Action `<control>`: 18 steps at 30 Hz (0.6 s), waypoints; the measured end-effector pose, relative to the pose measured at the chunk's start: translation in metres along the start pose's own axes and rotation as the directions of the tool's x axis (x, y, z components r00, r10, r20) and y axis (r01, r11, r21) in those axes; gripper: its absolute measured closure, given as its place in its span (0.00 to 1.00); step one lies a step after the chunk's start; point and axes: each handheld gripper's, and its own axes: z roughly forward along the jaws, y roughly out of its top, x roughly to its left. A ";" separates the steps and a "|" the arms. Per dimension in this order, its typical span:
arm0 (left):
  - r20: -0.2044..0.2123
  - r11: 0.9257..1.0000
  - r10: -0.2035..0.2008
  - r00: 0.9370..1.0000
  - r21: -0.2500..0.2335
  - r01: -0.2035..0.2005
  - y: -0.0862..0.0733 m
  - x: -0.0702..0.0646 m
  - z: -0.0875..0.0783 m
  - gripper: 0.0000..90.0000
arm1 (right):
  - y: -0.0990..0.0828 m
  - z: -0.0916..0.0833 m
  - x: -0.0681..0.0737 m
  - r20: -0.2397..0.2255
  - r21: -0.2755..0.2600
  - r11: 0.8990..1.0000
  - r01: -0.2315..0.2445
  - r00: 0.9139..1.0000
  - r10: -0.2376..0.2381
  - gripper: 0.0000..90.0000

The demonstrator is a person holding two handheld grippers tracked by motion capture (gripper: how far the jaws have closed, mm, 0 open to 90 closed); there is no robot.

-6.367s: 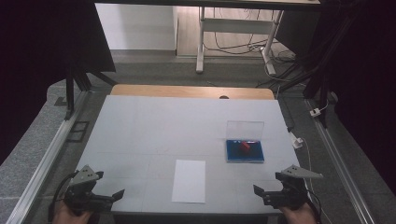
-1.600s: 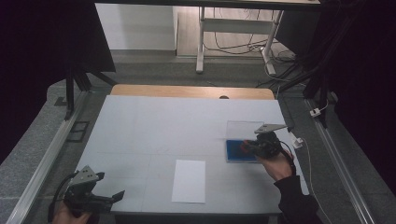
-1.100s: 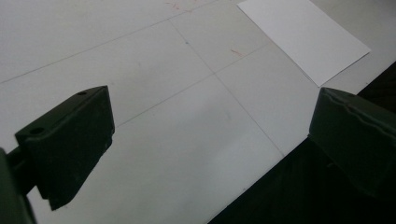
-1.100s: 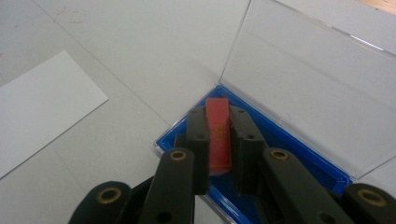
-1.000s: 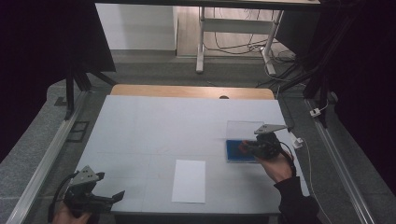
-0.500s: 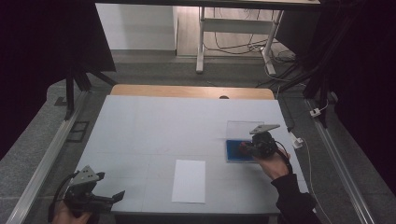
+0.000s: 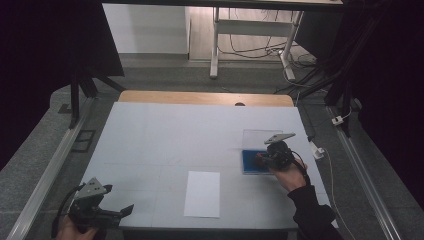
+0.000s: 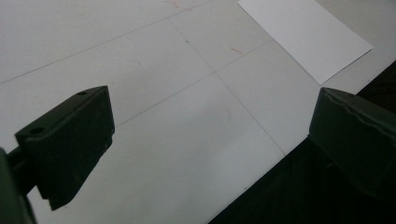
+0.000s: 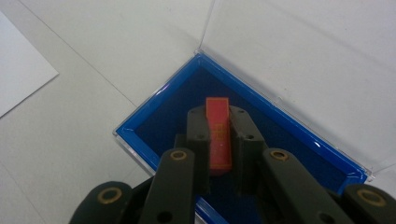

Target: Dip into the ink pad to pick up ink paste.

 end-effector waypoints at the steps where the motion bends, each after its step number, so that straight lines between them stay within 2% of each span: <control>1: 0.001 1.000 0.000 1.000 0.001 0.000 0.000 0.000 0.000 0.01 | 0.000 0.000 0.000 0.003 0.000 1.000 0.000 1.000 0.000 0.89; 8: -0.002 1.000 0.004 1.000 0.006 -0.004 0.000 0.000 0.001 0.01 | 0.000 0.001 0.006 0.030 0.004 1.000 0.023 0.999 -0.023 0.90; 10: -0.002 1.000 0.004 1.000 0.008 -0.004 0.001 0.000 0.001 0.01 | 0.001 0.002 0.011 0.056 0.012 0.998 0.054 0.997 -0.054 0.90; 14: -0.003 1.000 0.005 1.000 0.011 -0.005 0.001 -0.001 0.001 0.01 | 0.002 0.002 0.016 0.078 0.028 0.996 0.085 0.993 -0.086 0.90; 18: -0.003 1.000 0.006 1.000 0.012 -0.006 0.001 -0.001 0.001 0.01 | 0.001 0.002 0.014 0.065 0.020 0.998 0.062 0.996 -0.063 0.90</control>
